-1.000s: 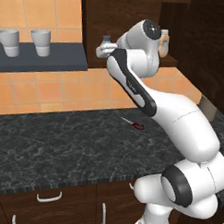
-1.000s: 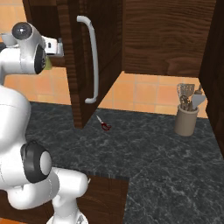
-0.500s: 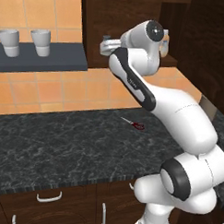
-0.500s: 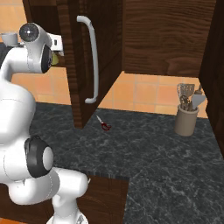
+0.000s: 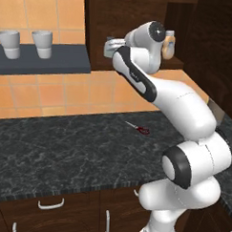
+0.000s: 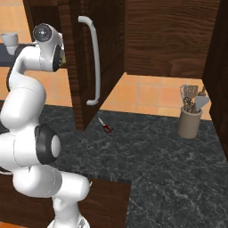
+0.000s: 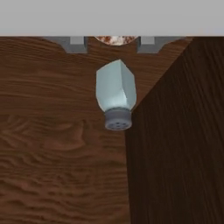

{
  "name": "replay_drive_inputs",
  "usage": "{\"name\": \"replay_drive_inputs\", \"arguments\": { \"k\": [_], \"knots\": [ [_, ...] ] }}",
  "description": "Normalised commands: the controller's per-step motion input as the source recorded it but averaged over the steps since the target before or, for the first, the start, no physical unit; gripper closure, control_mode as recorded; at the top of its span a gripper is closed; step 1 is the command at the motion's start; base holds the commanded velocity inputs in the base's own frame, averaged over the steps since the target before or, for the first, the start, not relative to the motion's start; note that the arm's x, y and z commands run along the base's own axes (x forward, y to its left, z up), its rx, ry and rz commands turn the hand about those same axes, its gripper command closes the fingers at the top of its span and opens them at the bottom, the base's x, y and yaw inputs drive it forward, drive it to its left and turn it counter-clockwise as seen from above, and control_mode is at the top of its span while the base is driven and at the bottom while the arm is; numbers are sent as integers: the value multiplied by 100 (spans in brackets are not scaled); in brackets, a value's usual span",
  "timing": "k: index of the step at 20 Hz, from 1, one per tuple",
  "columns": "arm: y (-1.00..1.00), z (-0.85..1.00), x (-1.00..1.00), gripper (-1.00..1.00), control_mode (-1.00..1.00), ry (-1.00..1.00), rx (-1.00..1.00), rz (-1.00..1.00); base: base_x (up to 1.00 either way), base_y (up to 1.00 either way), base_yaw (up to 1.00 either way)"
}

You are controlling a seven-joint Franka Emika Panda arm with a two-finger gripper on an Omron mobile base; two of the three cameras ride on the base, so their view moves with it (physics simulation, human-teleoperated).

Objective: Put the shaker and condiment bottle from the counter next to their counterparts in the cabinet.

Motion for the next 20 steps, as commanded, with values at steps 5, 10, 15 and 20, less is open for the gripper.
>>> {"name": "replay_drive_inputs", "arguments": {
  "k": [5, 10, 15, 20],
  "knots": [
    [0, 0, 49, 100, -100, 0, 0, 0, 0, 0, 0],
    [-3, -4, 36, 100, -100, 0, 0, 0, 0, 0, 0],
    [-3, -25, 27, 100, -100, 0, 0, 0, 0, 0, 0],
    [-4, -35, 17, 100, -100, 0, 0, 0, 0, 0, 0]
  ]
}}
